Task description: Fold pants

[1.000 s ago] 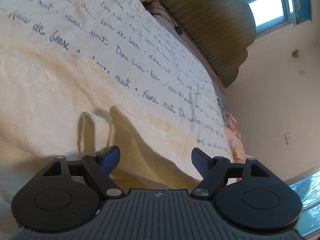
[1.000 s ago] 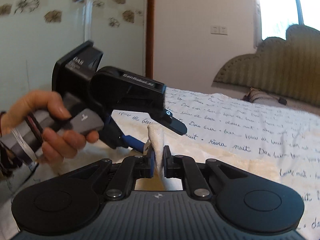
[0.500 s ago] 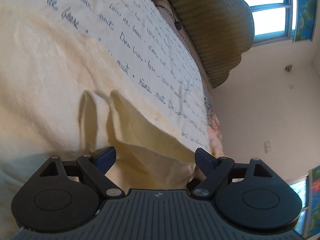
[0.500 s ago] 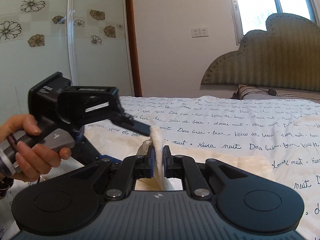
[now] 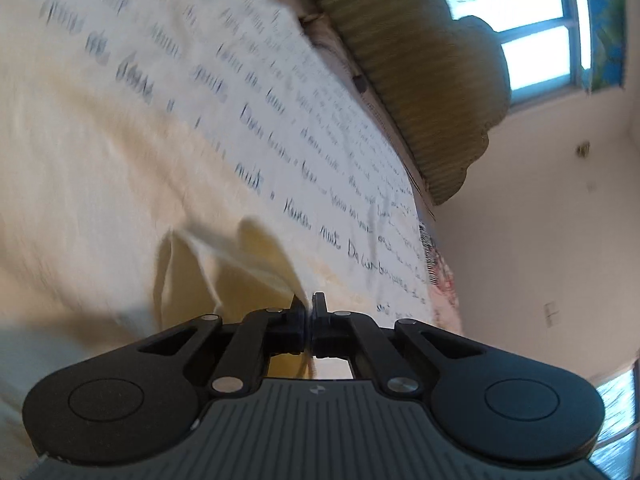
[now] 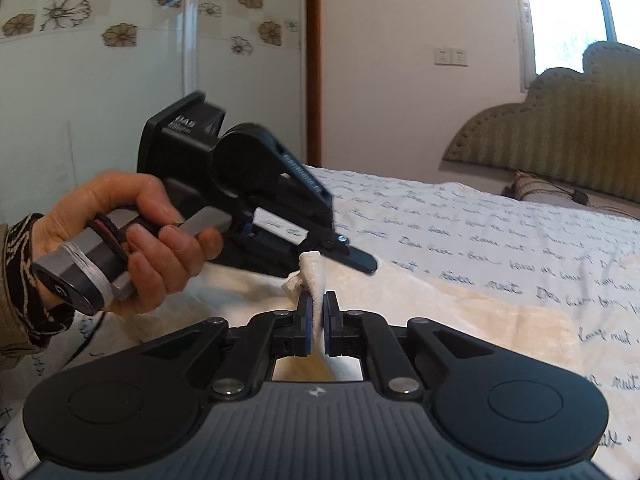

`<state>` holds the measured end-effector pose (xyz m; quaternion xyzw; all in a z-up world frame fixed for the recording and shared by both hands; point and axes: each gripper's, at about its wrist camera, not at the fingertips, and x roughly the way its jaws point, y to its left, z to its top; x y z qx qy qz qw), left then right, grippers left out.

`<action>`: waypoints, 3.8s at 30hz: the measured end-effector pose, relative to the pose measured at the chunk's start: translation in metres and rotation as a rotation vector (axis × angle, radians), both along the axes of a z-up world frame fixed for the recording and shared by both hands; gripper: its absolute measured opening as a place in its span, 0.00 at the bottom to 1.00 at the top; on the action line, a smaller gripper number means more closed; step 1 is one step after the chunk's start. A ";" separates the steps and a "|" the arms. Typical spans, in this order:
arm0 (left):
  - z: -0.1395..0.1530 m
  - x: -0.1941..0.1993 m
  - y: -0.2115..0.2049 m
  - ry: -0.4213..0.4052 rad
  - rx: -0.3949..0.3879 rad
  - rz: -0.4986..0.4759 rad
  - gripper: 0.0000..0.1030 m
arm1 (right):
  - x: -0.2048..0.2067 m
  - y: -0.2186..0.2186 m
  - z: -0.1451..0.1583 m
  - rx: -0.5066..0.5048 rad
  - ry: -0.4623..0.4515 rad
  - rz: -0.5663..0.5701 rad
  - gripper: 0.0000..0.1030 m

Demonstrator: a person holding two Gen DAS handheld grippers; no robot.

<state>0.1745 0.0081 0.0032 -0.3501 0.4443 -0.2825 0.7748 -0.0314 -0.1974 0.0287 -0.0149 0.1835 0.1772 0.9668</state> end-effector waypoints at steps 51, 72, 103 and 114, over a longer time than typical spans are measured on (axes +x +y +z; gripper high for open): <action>0.017 -0.032 -0.001 -0.284 0.542 0.054 0.26 | 0.045 0.034 -0.047 -0.226 0.168 -0.067 0.32; -0.003 -0.019 -0.056 -0.402 0.788 -0.042 0.71 | 0.029 0.046 -0.035 -0.156 0.172 -0.072 0.32; 0.029 -0.122 0.222 -0.231 1.046 0.547 0.96 | 0.013 0.210 -0.021 -0.408 -0.060 0.269 0.34; 0.031 -0.120 0.243 -0.104 0.835 0.510 0.98 | 0.012 0.276 -0.060 -0.759 -0.168 0.343 0.35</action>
